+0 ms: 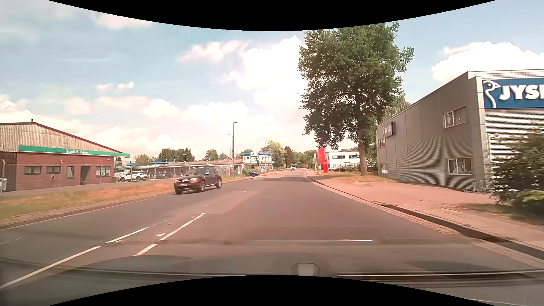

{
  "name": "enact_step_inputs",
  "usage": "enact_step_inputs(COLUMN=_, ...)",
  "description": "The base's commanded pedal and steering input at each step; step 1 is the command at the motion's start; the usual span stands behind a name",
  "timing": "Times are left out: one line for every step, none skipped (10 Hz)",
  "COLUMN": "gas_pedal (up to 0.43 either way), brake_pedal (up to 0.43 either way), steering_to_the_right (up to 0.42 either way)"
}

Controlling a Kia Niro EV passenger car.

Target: Follow the waypoints while adhering to traffic rules and regulations

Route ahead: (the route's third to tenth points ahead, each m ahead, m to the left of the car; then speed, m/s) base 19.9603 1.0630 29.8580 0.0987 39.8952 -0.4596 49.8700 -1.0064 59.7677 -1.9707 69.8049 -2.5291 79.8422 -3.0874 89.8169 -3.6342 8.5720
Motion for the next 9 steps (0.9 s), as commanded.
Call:
enact_step_inputs(gas_pedal=0.268, brake_pedal=0.000, steering_to_the_right=-0.004)
enact_step_inputs(gas_pedal=0.268, brake_pedal=0.000, steering_to_the_right=-0.003)
enact_step_inputs(gas_pedal=0.268, brake_pedal=0.000, steering_to_the_right=-0.003)
enact_step_inputs(gas_pedal=0.268, brake_pedal=0.000, steering_to_the_right=-0.003)
enact_step_inputs(gas_pedal=0.268, brake_pedal=0.000, steering_to_the_right=-0.002)
enact_step_inputs(gas_pedal=0.268, brake_pedal=0.000, steering_to_the_right=0.000)
enact_step_inputs(gas_pedal=0.268, brake_pedal=0.000, steering_to_the_right=0.003)
enact_step_inputs(gas_pedal=0.268, brake_pedal=0.000, steering_to_the_right=0.004)
enact_step_inputs(gas_pedal=0.268, brake_pedal=0.000, steering_to_the_right=0.004)
